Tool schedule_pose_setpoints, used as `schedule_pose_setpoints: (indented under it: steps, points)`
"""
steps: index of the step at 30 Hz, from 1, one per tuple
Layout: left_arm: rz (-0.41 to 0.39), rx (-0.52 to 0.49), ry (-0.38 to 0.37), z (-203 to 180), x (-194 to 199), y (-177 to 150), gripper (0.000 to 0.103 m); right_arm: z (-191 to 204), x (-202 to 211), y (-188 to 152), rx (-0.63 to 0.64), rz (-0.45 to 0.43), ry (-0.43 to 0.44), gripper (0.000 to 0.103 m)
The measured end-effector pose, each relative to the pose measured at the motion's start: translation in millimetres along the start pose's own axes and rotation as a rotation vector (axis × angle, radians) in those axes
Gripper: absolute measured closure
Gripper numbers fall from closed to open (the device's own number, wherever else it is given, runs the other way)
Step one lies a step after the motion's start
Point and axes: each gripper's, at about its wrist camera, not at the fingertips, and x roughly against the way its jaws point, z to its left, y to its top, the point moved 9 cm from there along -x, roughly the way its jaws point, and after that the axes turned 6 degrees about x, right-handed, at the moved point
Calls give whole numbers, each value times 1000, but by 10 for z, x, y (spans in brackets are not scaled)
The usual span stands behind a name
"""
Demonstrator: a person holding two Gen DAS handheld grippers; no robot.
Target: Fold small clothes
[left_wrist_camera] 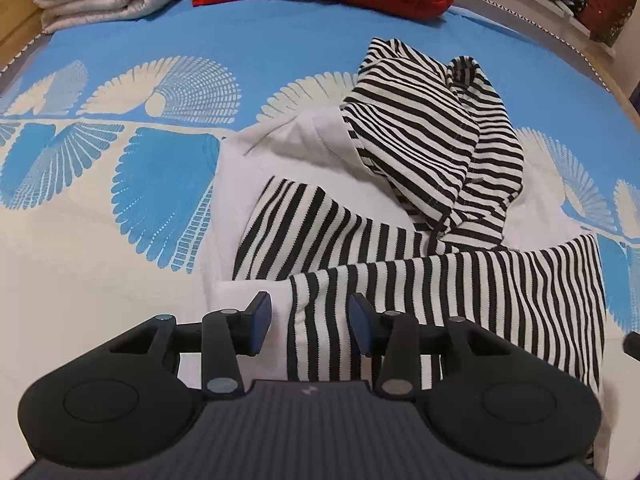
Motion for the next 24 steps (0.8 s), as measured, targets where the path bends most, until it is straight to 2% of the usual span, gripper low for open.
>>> schedule_pose_setpoints:
  steps: [3,5,8,11,14,17,22,24]
  points:
    - [-66,25,13,31,64,79,49,2,68,24,42,-25,-13,43]
    - [-136,13,27,22,154,157,35,-14,118,47,62,-42,-22,43]
    - [-242,-23,51,-31,298,267,25,-32,182,82,88,-62,-27,40]
    - [-325,-53,68,-91,393,325,23,-15,202,75,134,-62,-18,29]
    - [-349,-12,50,-110,409,343,23,-6,195,28,143,-43,5,28]
    - [-379,18,65,-108,425,375,23,-2,197,-7,150,-33,18,26]
    - [-461,-45,42,-208,528,406,23,54,195,-75,206,-11,38,21]
    - [-460,-66,17,-244,552,414,24,73,209,-74,233,-10,45,21]
